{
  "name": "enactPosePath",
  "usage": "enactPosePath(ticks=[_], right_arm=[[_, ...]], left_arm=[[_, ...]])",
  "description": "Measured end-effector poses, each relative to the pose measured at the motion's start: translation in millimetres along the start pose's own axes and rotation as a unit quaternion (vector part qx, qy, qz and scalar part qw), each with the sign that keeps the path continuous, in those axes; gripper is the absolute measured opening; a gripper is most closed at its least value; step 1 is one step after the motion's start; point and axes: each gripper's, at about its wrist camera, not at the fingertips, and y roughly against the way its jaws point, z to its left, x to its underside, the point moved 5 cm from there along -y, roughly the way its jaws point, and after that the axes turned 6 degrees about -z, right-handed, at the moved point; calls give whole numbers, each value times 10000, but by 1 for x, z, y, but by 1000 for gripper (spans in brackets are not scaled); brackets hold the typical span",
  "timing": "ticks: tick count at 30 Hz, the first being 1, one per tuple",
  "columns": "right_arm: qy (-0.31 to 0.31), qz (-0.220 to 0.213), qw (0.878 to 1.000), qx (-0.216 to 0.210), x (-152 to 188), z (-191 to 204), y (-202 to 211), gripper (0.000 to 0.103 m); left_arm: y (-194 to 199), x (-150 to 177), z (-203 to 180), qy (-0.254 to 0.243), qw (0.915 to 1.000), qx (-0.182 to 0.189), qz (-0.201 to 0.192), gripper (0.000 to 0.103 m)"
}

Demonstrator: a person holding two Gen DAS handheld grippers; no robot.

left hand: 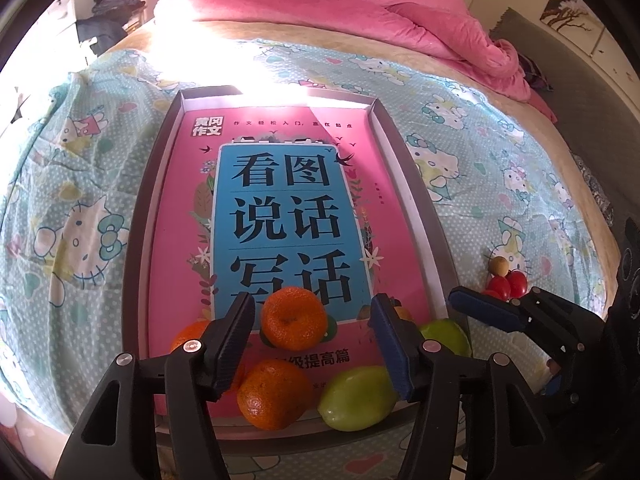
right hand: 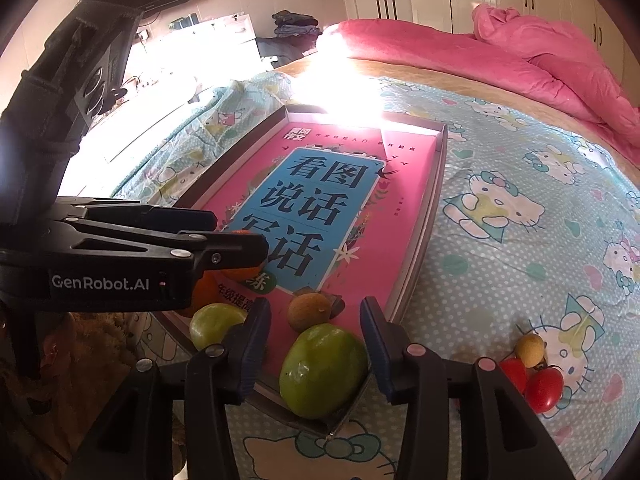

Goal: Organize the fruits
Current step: 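Open the left tool to release the orange while the right tool releases the brown fruit, then move both open tools away from the workbook toward the red tomatoes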

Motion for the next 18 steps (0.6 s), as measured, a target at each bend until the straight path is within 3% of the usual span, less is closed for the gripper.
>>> enactPosePath(ticks=[7,18], right_arm=[[-112,-127,9998,42,-2,-7,7,52],[-181,-407,9989,112,-1,-12,24,61]], left_arm=[[3,-2,-2,-101,9999,-86,-108,68],[9,-5,-7,-207,9994,-55,-265,69]])
